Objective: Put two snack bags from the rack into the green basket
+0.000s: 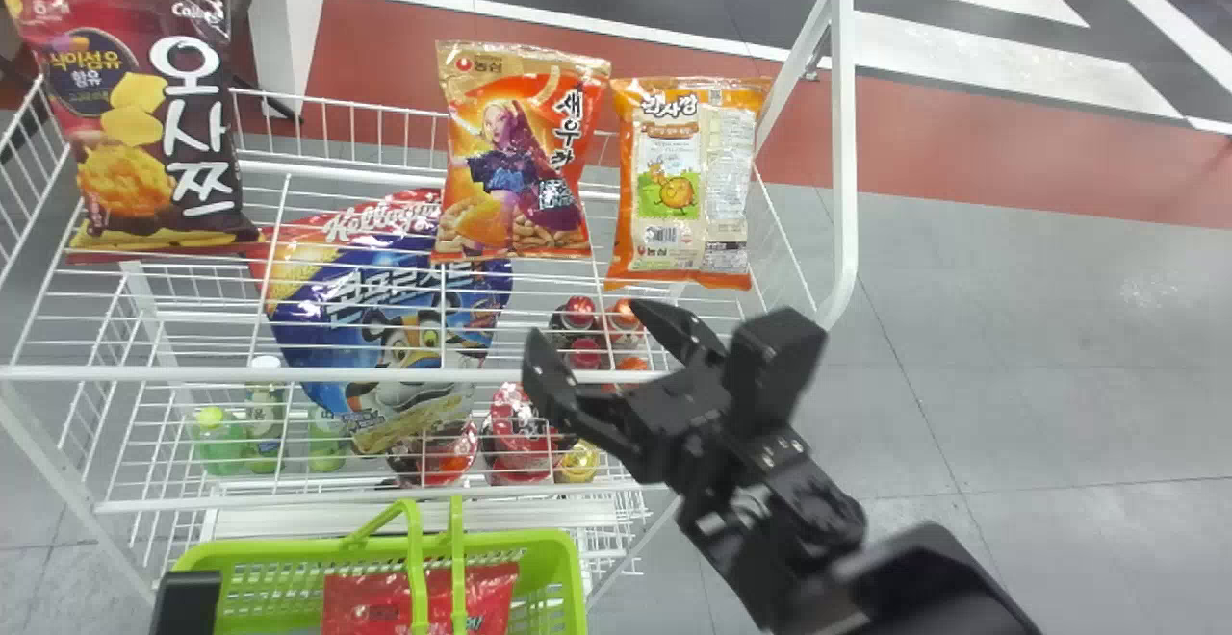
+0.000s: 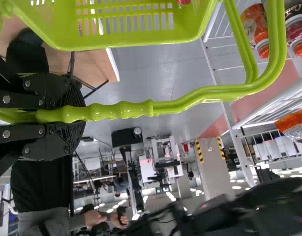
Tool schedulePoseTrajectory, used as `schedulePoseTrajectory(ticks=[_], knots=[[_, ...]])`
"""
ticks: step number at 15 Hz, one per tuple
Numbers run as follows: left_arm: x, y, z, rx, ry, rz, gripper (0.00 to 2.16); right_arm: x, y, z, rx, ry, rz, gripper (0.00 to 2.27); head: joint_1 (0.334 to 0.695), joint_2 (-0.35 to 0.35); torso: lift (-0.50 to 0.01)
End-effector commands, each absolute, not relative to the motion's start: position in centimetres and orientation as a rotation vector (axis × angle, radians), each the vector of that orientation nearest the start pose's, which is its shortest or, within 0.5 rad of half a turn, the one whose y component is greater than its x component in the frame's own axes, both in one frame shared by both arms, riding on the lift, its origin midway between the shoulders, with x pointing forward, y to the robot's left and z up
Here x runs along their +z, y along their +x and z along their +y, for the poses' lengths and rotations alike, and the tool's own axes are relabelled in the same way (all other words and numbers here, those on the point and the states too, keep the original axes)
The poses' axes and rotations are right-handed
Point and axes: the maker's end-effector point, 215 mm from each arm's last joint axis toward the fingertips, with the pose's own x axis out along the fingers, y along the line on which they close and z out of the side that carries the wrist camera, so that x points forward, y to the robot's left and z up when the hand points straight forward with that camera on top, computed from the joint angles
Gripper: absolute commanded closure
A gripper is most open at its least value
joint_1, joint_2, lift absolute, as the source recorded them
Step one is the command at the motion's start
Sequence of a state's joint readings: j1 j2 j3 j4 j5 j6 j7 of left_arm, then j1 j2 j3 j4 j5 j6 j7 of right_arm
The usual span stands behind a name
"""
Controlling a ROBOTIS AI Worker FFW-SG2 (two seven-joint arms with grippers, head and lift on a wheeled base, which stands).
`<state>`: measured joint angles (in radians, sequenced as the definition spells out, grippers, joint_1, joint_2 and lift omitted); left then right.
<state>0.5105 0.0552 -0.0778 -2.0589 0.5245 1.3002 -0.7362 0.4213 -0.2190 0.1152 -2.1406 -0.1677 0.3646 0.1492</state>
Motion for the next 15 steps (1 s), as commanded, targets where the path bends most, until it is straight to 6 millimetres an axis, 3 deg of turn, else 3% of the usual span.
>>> schedulePoseTrajectory(ticks=[1, 6, 10, 15], knots=[[-46.8, 18.1, -3.0, -1.021, -0.871, 1.145, 2.11, -38.0, 49.3, -12.4, 0.379, 0.014, 0.245, 0.05, 0.695, -0.338, -0.007], [-46.6, 18.3, -2.3, -1.024, -0.873, 1.168, 2.11, -36.6, 57.4, -9.4, 0.366, 0.023, 0.182, 0.06, 0.695, -0.215, -0.007], [-46.8, 17.9, -2.0, -1.021, -0.870, 1.193, 2.11, -35.0, 60.3, -11.0, 0.264, 0.005, 0.120, 0.07, 0.695, -0.187, -0.007], [-47.0, 17.9, -1.6, -1.015, -0.869, 1.205, 2.11, -35.9, 63.7, -12.3, 0.218, -0.023, 0.134, 0.07, 0.695, -0.190, -0.007]])
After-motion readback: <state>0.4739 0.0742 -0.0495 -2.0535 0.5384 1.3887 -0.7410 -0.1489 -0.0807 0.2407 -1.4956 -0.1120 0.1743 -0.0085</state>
